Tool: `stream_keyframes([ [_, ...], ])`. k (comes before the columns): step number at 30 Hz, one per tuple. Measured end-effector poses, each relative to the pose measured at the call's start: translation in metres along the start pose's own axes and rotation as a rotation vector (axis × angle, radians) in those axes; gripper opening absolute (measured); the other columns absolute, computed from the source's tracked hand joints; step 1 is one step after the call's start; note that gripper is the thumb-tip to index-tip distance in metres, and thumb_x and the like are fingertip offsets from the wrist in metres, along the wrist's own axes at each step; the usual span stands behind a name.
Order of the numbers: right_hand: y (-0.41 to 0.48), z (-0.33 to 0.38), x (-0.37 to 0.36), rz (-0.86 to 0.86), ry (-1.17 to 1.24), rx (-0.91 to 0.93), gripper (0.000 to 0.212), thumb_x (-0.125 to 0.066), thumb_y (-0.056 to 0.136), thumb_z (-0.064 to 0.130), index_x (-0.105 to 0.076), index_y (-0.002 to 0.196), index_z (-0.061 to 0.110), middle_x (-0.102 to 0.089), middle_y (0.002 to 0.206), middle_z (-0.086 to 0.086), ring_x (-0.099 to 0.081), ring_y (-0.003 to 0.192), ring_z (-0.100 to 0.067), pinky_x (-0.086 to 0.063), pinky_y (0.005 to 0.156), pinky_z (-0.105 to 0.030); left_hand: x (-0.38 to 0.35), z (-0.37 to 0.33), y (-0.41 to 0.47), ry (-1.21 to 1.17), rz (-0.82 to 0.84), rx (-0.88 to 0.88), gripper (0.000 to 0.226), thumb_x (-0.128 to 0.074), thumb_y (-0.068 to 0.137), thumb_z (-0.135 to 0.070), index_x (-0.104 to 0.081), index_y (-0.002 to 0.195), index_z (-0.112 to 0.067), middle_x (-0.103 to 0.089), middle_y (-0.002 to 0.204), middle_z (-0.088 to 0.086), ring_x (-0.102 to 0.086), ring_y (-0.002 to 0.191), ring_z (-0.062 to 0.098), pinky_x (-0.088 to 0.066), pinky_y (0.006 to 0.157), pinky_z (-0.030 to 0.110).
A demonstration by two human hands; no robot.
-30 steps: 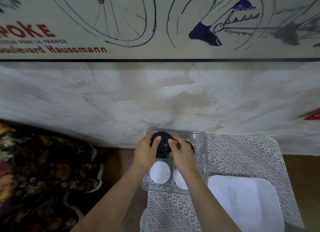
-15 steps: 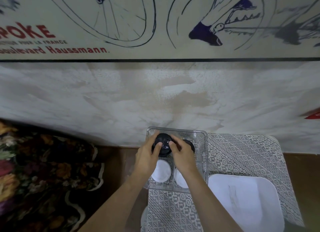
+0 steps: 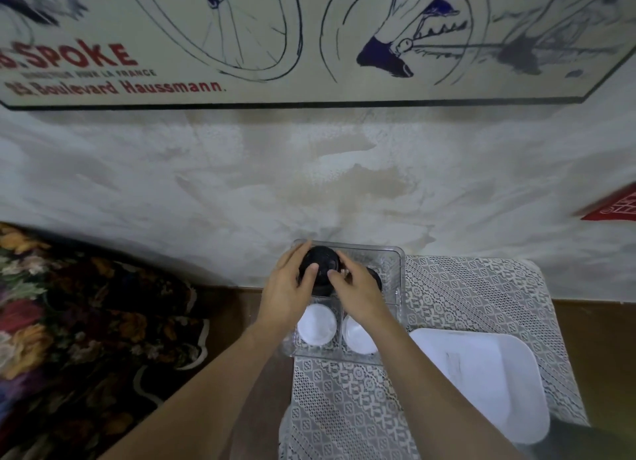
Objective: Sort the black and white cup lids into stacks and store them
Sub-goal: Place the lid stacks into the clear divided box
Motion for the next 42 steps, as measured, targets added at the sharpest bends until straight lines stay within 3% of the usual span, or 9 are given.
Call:
stream_keyframes([
  [3, -0.001, 0.005, 0.003, 0.042, -0.109, 0.069, 0.049, -0.054, 0.101, 0.035, -0.046, 0.149, 0.041, -0.066, 0.127, -0.001, -0.065, 0.106, -0.019, -0.054, 0.093, -0.038, -0.002, -0.003, -0.01, 0.132, 0.037, -0.044, 0.052, -0.052, 0.107, -0.033, -0.041, 0.157, -0.027, -0.047, 0.158, -0.002, -0.057, 0.132, 0.02, -0.048, 0.102, 0.031],
  [6, -0.001, 0.013, 0.003, 0.072, -0.229, 0.138, 0.047, -0.051, 0.104, 0.033, -0.043, 0.15, 0.038, -0.064, 0.128, -0.003, -0.064, 0.107, -0.024, -0.05, 0.086, -0.035, -0.003, -0.003, -0.014, 0.22, 0.059, -0.048, 0.054, -0.05, 0.108, -0.034, -0.035, 0.16, -0.028, -0.045, 0.16, 0.002, -0.058, 0.132, 0.025, -0.05, 0.101, 0.037],
  [13, -0.027, 0.029, 0.019, 0.08, -0.614, 0.31, 0.068, -0.048, 0.107, 0.04, -0.016, 0.164, 0.025, -0.044, 0.153, -0.01, -0.052, 0.132, -0.032, -0.05, 0.102, -0.048, 0.0, -0.006, -0.052, 0.347, 0.015, -0.099, 0.056, -0.05, 0.107, -0.04, -0.036, 0.16, -0.027, -0.039, 0.164, 0.004, -0.071, 0.107, 0.034, -0.06, 0.084, 0.046],
  [18, -0.081, 0.025, 0.01, 0.11, -0.685, 0.456, 0.062, -0.042, 0.109, 0.045, -0.02, 0.163, 0.028, -0.035, 0.16, -0.001, -0.043, 0.137, -0.027, -0.05, 0.099, -0.044, -0.003, -0.003, -0.107, 0.36, -0.025, -0.126, 0.054, -0.046, 0.105, -0.047, -0.045, 0.154, -0.025, -0.049, 0.157, 0.006, -0.059, 0.131, 0.03, -0.056, 0.1, 0.046],
  [21, -0.119, 0.0, -0.004, 0.158, -0.678, 0.479, 0.057, -0.041, 0.109, 0.046, -0.026, 0.161, 0.03, -0.036, 0.16, 0.002, -0.042, 0.141, -0.024, -0.051, 0.101, -0.044, 0.0, -0.001, -0.152, 0.312, -0.037, -0.123, 0.042, -0.047, 0.104, -0.045, -0.064, 0.136, -0.024, -0.064, 0.139, -0.005, -0.063, 0.122, 0.017, -0.057, 0.095, 0.04],
  [24, -0.151, -0.036, -0.017, 0.188, -0.716, 0.473, 0.056, -0.039, 0.108, 0.051, -0.029, 0.159, 0.031, -0.04, 0.159, 0.002, -0.042, 0.143, -0.021, -0.051, 0.103, -0.043, 0.001, 0.015, -0.204, 0.304, -0.061, -0.1, 0.039, -0.046, 0.104, -0.044, -0.068, 0.128, -0.024, -0.068, 0.128, -0.007, -0.066, 0.114, 0.014, -0.056, 0.094, 0.03],
  [32, -0.215, -0.121, -0.051, 0.282, -0.857, 0.397, 0.057, -0.044, 0.109, 0.04, -0.026, 0.162, 0.031, -0.037, 0.163, -0.007, -0.041, 0.146, -0.031, -0.047, 0.111, -0.047, -0.064, 0.089, -0.303, 0.463, 0.256, -0.045, 0.049, -0.042, 0.102, -0.043, -0.054, 0.146, -0.025, -0.061, 0.143, 0.003, -0.057, 0.134, 0.03, -0.054, 0.104, 0.044],
  [37, -0.245, -0.177, -0.069, 0.373, -0.972, 0.271, 0.062, -0.044, 0.11, 0.039, -0.016, 0.164, 0.03, -0.019, 0.171, -0.005, -0.02, 0.157, -0.03, -0.035, 0.121, -0.05, -0.094, 0.114, -0.331, 0.5, 0.475, 0.094, 0.058, -0.047, 0.108, -0.035, -0.026, 0.162, -0.03, -0.029, 0.167, -0.002, -0.02, 0.157, 0.023, -0.034, 0.122, 0.041],
  [42, -0.264, -0.205, -0.077, 0.362, -1.022, 0.221, 0.07, -0.051, 0.108, 0.031, -0.01, 0.165, 0.03, -0.011, 0.173, -0.004, -0.014, 0.159, -0.031, -0.031, 0.123, -0.051, -0.107, 0.125, -0.346, 0.482, 0.543, 0.091, 0.056, -0.046, 0.108, -0.029, -0.028, 0.162, -0.029, -0.027, 0.168, -0.002, -0.023, 0.155, 0.024, -0.033, 0.121, 0.042],
])
Point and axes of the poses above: each hand's wrist, its own y-axis towards the middle knuckle, its own x-axis out of the back of the hand, z = x × y, the point moved 9 cm from there along y, towards the middle knuckle
